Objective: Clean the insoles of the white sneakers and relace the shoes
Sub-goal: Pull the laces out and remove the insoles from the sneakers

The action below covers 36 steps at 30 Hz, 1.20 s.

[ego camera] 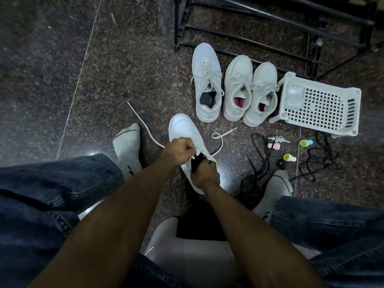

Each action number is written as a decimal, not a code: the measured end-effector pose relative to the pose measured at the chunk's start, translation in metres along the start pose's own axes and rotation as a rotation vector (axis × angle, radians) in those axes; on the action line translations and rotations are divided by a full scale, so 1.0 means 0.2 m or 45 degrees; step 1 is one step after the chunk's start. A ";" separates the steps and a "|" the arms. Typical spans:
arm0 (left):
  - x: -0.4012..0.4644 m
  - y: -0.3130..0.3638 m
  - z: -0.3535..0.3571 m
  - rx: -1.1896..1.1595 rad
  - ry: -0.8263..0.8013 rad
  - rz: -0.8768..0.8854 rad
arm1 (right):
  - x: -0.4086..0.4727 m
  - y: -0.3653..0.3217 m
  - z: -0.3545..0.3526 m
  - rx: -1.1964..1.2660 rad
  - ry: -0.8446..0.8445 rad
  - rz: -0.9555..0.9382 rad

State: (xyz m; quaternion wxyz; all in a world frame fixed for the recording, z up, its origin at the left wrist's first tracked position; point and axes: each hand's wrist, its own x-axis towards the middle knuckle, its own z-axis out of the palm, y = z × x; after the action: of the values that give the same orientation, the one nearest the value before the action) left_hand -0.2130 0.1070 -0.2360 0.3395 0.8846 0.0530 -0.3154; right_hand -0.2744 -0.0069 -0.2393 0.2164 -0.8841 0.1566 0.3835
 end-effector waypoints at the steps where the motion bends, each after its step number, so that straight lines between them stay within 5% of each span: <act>1: 0.00 0.00 0.00 -0.001 -0.001 -0.001 | 0.01 0.00 -0.01 0.006 -0.009 0.009; 14: -0.01 0.01 0.04 0.010 0.019 0.003 | -0.03 0.02 0.00 -0.057 0.135 0.032; 19: -0.01 0.01 0.05 -0.049 0.057 -0.001 | 0.00 0.03 -0.11 0.067 0.001 -0.016; 30: -0.05 -0.02 0.11 -0.246 0.122 -0.033 | -0.02 0.08 -0.18 -0.286 -0.081 -0.053; 36: -0.06 -0.07 0.16 -0.285 0.124 0.029 | 0.00 0.21 -0.15 0.277 -0.024 -0.089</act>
State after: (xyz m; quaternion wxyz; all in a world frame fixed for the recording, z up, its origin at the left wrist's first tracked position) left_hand -0.2442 0.0977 -0.2549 0.4367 0.8559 0.0944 -0.2604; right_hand -0.2752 -0.0582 -0.2315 0.3259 -0.8566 0.1642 0.3648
